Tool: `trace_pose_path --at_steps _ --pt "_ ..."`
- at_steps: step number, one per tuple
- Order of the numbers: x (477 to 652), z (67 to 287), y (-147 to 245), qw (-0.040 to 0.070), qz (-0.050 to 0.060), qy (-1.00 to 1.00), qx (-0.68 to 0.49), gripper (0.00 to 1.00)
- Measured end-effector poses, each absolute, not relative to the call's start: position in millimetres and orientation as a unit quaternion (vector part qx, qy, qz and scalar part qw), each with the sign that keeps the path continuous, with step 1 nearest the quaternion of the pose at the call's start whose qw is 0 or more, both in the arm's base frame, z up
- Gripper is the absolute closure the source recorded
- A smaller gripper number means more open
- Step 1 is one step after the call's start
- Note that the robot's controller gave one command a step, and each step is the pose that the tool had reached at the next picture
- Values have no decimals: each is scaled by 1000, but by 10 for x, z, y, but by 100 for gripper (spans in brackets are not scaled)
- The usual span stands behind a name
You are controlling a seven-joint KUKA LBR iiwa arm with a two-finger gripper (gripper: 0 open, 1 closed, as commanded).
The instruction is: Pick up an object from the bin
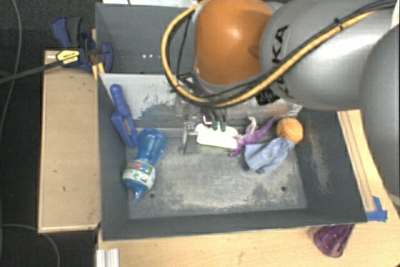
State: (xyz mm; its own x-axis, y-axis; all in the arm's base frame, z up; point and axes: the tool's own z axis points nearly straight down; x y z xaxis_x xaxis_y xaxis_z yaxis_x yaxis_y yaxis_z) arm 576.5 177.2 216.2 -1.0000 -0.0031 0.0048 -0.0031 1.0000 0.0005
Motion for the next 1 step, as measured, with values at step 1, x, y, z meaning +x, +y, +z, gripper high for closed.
trace_pose_path --at_steps 1 --pt "5783 2211 1762 -2 -1 -1000 -1 0"
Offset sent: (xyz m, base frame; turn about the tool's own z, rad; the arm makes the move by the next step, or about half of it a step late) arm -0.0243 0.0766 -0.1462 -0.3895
